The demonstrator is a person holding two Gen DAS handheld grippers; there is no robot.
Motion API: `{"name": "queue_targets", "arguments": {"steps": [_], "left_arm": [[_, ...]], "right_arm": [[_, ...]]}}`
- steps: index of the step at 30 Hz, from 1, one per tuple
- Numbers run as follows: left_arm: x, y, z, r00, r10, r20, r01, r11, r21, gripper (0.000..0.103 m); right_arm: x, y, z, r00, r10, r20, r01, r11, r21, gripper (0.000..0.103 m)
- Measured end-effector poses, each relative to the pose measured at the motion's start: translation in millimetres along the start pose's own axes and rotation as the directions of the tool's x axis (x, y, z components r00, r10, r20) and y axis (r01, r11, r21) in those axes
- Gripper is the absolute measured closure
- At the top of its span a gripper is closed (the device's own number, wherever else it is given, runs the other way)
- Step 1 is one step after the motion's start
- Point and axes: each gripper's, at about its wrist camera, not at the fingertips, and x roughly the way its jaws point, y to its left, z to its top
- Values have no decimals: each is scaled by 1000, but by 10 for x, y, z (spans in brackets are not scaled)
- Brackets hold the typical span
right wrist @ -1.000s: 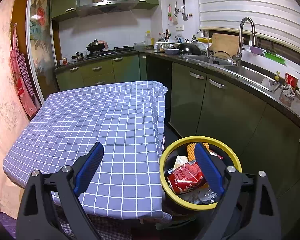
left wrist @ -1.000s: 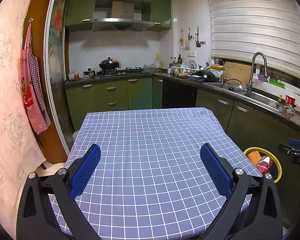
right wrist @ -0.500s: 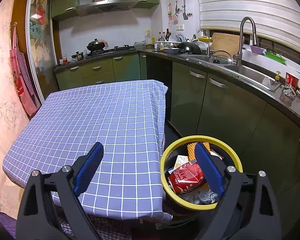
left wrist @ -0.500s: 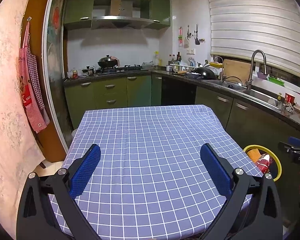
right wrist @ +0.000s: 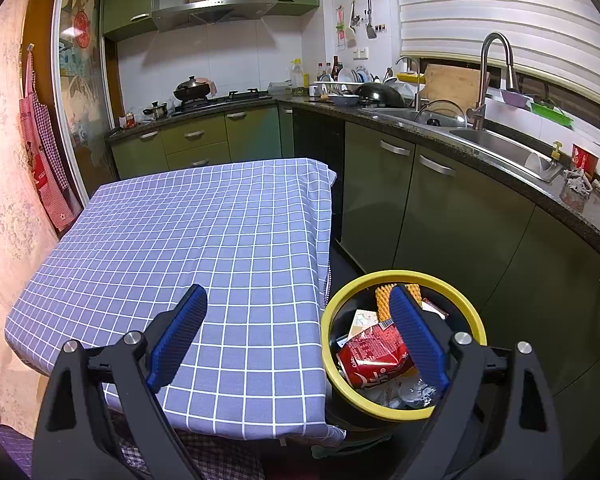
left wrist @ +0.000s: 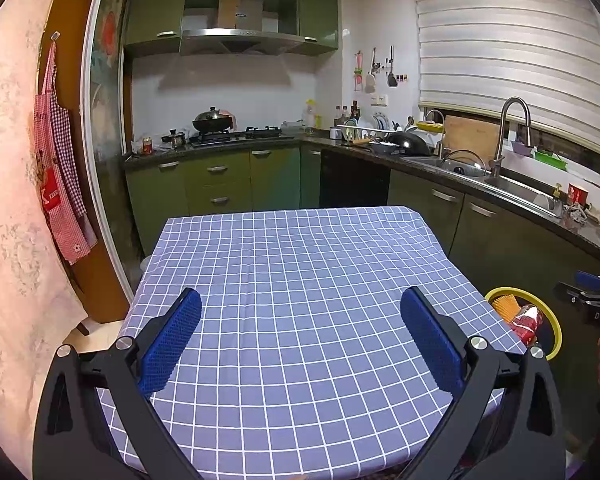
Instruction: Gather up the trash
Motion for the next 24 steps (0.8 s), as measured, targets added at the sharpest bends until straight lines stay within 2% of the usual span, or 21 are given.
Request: {"name": "queue_targets", "arguments": {"steps": [24], "left_arm": [[43,1,-3,1000,-2,-12,2,1000,10,5]], "right_arm": [[61,49,-40,1000,5,-9,-5,1000,-6,16]]}}
